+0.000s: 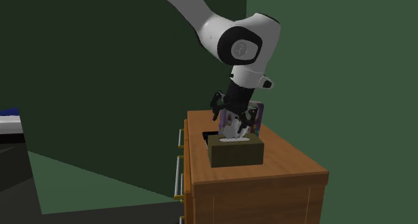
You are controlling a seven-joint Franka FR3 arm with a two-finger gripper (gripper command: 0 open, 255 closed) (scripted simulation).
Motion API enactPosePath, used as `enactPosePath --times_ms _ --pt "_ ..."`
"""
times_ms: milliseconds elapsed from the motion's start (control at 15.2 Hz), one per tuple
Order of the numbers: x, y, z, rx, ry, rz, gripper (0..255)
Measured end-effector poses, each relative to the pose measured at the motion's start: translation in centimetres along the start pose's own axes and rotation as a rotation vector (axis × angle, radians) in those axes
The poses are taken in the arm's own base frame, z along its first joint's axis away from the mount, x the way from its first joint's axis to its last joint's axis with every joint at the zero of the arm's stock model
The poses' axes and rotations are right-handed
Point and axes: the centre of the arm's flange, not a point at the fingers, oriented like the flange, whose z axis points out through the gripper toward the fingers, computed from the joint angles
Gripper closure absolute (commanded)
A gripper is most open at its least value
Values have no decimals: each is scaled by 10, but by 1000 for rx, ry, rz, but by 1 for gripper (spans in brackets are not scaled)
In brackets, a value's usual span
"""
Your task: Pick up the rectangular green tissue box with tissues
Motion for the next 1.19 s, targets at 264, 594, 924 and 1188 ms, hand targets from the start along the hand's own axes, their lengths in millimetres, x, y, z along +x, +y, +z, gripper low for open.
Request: enactPosePath --times_ms 264,594,924,1188 --pt "-4 5 16 0 0 0 255" --pt "-4 5 16 2 5 -1 255" --pt "-4 5 16 1 6 -1 255" --pt "-2 1 2 0 2 1 255"
